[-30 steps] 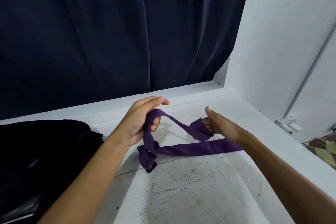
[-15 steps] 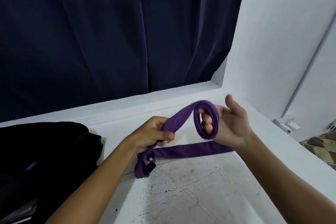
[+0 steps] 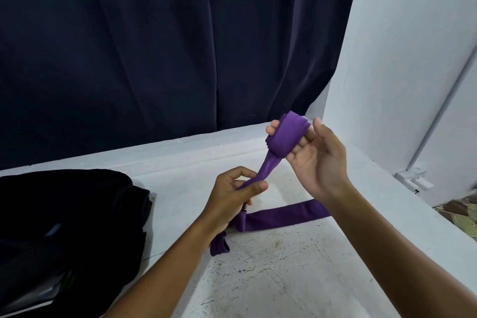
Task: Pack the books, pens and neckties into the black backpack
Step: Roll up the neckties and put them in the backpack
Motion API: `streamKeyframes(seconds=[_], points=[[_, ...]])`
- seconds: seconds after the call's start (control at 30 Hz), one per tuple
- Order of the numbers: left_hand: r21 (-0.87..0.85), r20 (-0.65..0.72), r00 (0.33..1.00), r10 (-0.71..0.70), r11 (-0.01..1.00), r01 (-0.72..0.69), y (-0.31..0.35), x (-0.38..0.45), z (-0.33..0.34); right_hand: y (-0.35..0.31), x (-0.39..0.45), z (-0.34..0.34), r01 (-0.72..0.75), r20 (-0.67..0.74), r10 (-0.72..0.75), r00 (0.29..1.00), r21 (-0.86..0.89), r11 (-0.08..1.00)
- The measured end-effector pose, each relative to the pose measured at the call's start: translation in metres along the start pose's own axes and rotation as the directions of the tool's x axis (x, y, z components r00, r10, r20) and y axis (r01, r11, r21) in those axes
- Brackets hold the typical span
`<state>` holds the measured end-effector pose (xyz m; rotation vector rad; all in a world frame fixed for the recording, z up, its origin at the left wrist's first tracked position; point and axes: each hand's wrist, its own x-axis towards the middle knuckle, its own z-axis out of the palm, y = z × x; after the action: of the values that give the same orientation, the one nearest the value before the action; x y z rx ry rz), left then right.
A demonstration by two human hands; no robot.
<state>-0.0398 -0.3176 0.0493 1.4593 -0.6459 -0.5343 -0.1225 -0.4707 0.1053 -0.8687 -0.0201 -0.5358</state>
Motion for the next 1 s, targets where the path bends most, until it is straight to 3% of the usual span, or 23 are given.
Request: streamKeyframes(seconds=[0.27,0.43,0.7,1.0], points=[[0.086,0.076,0.993,0.087,0.992,-0.094,0.005,-0.004,-0.01,-0.014,0.001,0.012,0.08,0.005,-0.08,0.997,-0.075,0.994],[0.107,0.041,0.988,0.146,0.983,-0.149,0.008,0.005,-0.016,-0.019,0.001,0.015,0.082,-0.028,-0.085,0.996,-0.087,0.993],[-0.115,0.028,1.0,-0.007,0.993,0.01,0.017,0.002,-0.019,-0.031,0.004,0.003,-0.005,-0.077,0.012,0.997,0.095,0.995],[-0.071,0.315,0.944,-0.096,0.99,0.124,0.011,-0.001,-0.031,-0.028,0.018,-0.019,0.165,-0.212,-0.171,0.962,-0.046,0.985]])
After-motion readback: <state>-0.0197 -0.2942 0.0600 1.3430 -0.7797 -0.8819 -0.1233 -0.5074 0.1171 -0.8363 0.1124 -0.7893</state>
